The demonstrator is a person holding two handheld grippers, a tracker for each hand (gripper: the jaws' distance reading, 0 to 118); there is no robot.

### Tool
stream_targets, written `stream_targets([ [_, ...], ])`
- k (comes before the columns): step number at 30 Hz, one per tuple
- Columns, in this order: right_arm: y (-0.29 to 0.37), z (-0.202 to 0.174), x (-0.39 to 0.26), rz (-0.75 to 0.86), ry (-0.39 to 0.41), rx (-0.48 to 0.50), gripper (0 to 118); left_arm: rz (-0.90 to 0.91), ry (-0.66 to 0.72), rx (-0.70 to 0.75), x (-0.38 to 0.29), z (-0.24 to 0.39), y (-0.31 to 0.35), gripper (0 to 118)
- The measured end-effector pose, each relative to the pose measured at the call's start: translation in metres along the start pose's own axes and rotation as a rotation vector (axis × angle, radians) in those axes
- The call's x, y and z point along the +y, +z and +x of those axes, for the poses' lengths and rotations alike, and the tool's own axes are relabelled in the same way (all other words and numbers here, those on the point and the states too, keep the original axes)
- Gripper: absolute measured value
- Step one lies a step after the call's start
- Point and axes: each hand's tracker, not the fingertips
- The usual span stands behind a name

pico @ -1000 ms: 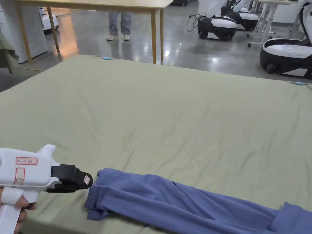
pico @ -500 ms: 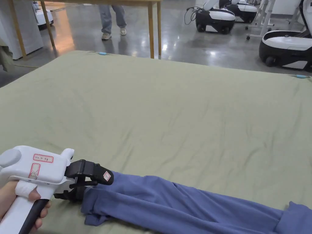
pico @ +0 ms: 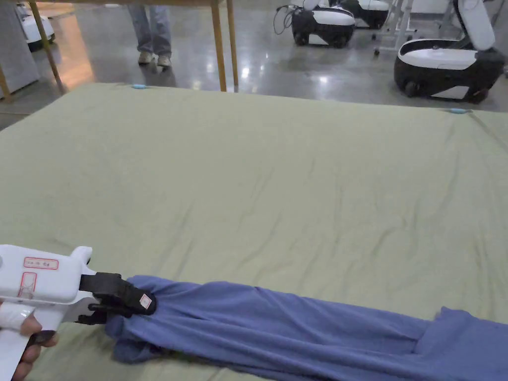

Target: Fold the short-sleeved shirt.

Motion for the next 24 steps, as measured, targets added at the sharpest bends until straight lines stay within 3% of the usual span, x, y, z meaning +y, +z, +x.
stream_targets([
  [12,0.004,0.004,0.004,0.032,-0.014,0.041,1,0.103,-0.105,0.106,-0.011,0.055,0.092,6],
  [19,0.005,0.005,0.0,0.018,-0.037,0.058,1,0.054,-0.274,0.06,-0.032,0.135,0.046,6],
  [24,0.008,0.014,-0.003,0.008,-0.042,0.053,1,-0.027,-0.314,-0.005,-0.046,0.183,-0.02,6],
])
